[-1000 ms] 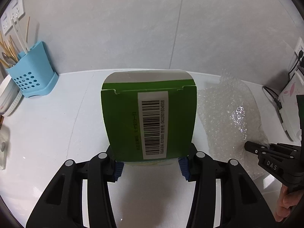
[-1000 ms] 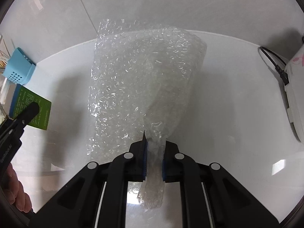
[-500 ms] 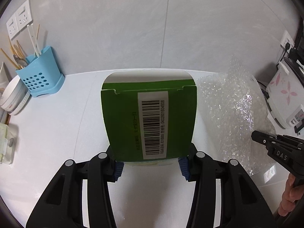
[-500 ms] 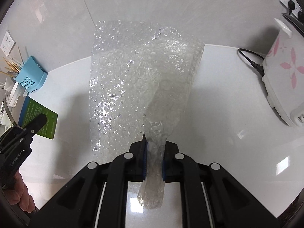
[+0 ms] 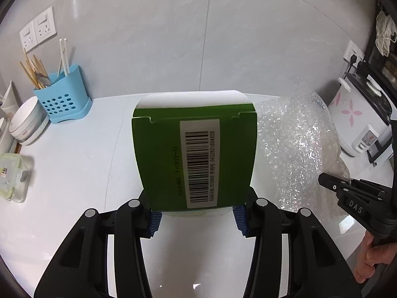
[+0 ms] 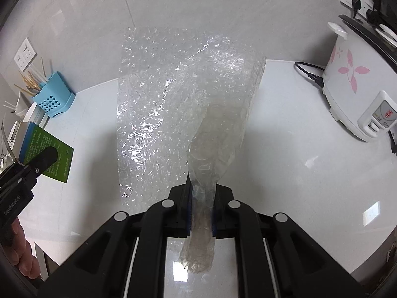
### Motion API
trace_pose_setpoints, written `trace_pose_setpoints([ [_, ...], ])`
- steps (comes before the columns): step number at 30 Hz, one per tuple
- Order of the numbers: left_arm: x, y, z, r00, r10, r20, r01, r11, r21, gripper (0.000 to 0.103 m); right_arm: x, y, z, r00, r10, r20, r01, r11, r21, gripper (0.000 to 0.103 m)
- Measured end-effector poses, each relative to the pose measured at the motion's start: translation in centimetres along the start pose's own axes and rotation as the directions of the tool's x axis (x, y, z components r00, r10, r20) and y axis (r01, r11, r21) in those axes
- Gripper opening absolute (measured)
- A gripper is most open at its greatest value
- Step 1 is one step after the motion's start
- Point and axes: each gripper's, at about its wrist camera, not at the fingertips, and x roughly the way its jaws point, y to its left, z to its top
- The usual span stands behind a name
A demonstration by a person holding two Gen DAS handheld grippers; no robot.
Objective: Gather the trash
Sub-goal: 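Carry the green box and bubble wrap with both tools over the wastebasket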
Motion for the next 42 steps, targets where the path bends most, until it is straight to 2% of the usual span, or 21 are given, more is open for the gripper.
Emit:
trace_pose_setpoints([
  [10, -3.6, 0.7, -3.8, 1.0, -0.015, -0.008, 0.015, 1.0, -0.001, 0.046, -3.2, 1.7, -3.4, 1.0, 0.003, 0.027, -0.003, 1.0, -0.012, 0.01],
  [31, -10.5, 3.4, -13.0, 0.999, -0.025, -0.039, 0.024, 0.999, -0.032, 0.046, -8.7, 5.5, -13.2, 0.999, 0.027, 0.047, -0.025, 0.999, -0.045, 0.01],
  [42, -12.0, 4.8, -17.7, 0.997, -0.036, -0.075, 0.033, 0.999, -0.039, 0.046, -10.7, 7.4, -18.0, 0.997, 0.05, 0.057, -0.045, 0.996, -0.076, 0.01],
])
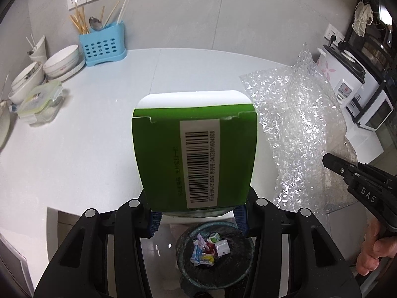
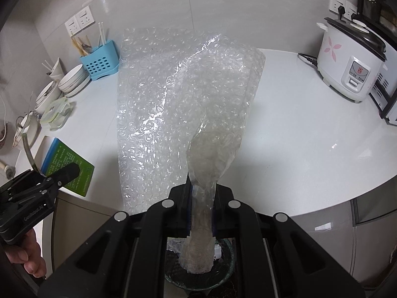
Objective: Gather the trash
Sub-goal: 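Carry the green box and bubble wrap with both tools over the wastebasket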
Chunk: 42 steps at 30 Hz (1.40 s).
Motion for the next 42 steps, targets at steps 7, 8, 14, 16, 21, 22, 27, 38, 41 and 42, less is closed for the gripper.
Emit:
trace_pose_setpoints([
  [7, 0.1, 0.5, -3.8, 1.0, -0.001, -0.029, 0.001, 1.0, 0.006, 0.046, -0.2, 0.8, -4.1, 0.999, 0.044, -0.022, -0.044, 0.999, -0.006, 0.01],
  [8, 0.2, 0.6, -4.5, 0.999, -0.002, -0.036, 0.002, 1.0, 0.004, 0.046, -0.1, 0.9, -4.7, 0.998, 0.054, -0.024, -0.054, 0.998, -0.009, 0.01],
  [14, 1.7, 0.8, -8.2, 0.997, 0.005, -0.072, -0.004, 1.0, 0.004, 0.046, 0.6, 1.3, -8.3, 0.991, 0.122, -0.045, -0.124, 0.992, -0.028, 0.01],
  [16, 1.9, 1.0, -9.3, 0.998, 0.003, -0.068, -0.003, 1.0, 0.002, 0.046, 0.8, 1.3, -9.3, 0.988, 0.146, -0.055, -0.149, 0.988, -0.035, 0.01],
  [21, 2.0, 1.0, -11.5, 0.998, -0.01, -0.067, 0.009, 1.0, -0.001, 0.046, 1.3, 1.3, -11.9, 0.982, 0.168, -0.084, -0.175, 0.981, -0.082, 0.01],
  [22, 2.1, 1.1, -11.9, 0.997, -0.011, -0.072, 0.011, 1.0, -0.001, 0.046, 1.4, 1.2, -12.4, 0.982, 0.166, -0.09, -0.174, 0.981, -0.086, 0.01],
  [27, 3.0, 1.5, -14.1, 0.995, -0.008, -0.099, 0.007, 1.0, -0.01, 0.046, 2.0, 0.8, -15.5, 0.969, 0.208, -0.137, -0.221, 0.971, -0.093, 0.01],
  [38, 5.0, 1.7, -18.6, 0.986, -0.007, -0.167, 0.003, 1.0, -0.027, 0.046, 4.8, 1.5, -21.3, 0.94, 0.214, -0.266, -0.249, 0.962, -0.109, 0.011],
  [41, 5.4, 1.9, -19.4, 0.984, -0.01, -0.181, 0.003, 0.999, -0.038, 0.046, 5.8, 1.8, -22.2, 0.931, 0.209, -0.3, -0.25, 0.963, -0.104, 0.011],
  [42, 5.6, 1.9, -19.5, 0.983, -0.009, -0.186, 0.002, 0.999, -0.041, 0.046, 6.2, 1.9, -22.6, 0.927, 0.203, -0.314, -0.246, 0.964, -0.101, 0.011],
])
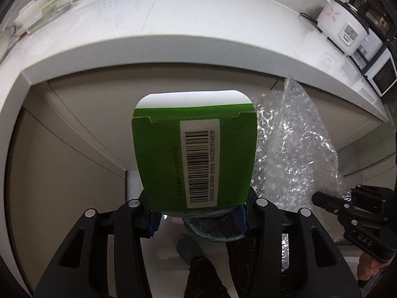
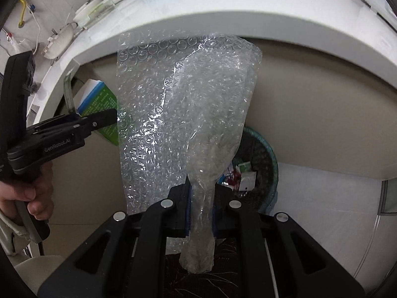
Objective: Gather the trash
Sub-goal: 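Carry the green box and bubble wrap with both tools over the wastebasket, then lower the bubble wrap into the wastebasket and open the right tool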
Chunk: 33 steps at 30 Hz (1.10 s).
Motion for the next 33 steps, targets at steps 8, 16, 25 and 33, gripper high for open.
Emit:
trace_pose_setpoints([
  [8, 1.7, -0.1, -1.3, 0.999, 0.006, -0.046, -0.006, 1.0, -0.015, 0.046, 4.1, -0.1, -0.2, 0.992, -0.008, -0.122, 0.015, 0.998, 0.055, 0.011],
  [16, 2.9, -0.6, -2.0, 0.997, 0.011, -0.081, -0.013, 1.0, -0.015, 0.046, 8.3, -1.8, 1.2, 0.97, -0.036, -0.238, 0.065, 0.991, 0.116, 0.011],
  [25, 4.1, -0.6, -1.7, 0.993, 0.027, -0.111, -0.029, 1.0, -0.013, 0.046, 11.0, -1.1, 3.2, 0.95, -0.064, -0.305, 0.112, 0.984, 0.142, 0.015],
  [33, 4.9, -1.1, -1.8, 0.989, 0.039, -0.142, -0.04, 0.999, -0.002, 0.046, 13.3, -0.5, 4.3, 0.938, -0.053, -0.343, 0.117, 0.978, 0.17, 0.03],
])
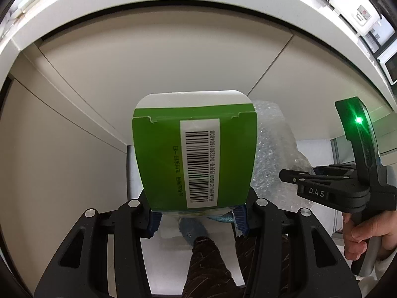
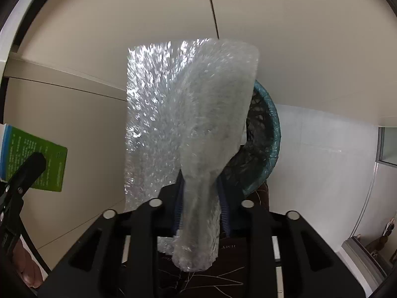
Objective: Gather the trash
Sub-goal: 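Lower the bubble wrap into the wastebasket and open the right tool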
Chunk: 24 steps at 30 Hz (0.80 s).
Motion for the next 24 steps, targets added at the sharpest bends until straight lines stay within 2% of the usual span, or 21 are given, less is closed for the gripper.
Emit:
trace_pose_setpoints([
  [7, 0.6, 0.1, 0.3, 1.0, 0.006, -0.015, -0.006, 1.0, -0.003, 0.046, 0.0, 0.9, 0.1, 1.0, -0.008, -0.005, 0.008, 1.0, -0.018, 0.037],
  [11, 1.1, -0.1, 0.2, 1.0, 0.004, -0.02, -0.004, 1.0, -0.006, 0.046, -0.2, 0.0, 0.3, 1.0, -0.008, -0.001, 0.008, 1.0, -0.01, 0.044],
  [19, 1.5, -0.5, 0.3, 1.0, -0.01, -0.021, 0.01, 1.0, 0.004, 0.046, -1.7, -1.5, -1.6, 0.998, 0.028, 0.049, -0.028, 1.0, 0.005, 0.067],
  [24, 1.4, -0.7, 0.3, 0.999, -0.018, -0.027, 0.018, 1.0, 0.012, 0.046, -2.7, -2.5, -2.2, 0.993, 0.034, 0.116, -0.037, 0.999, 0.021, 0.078],
])
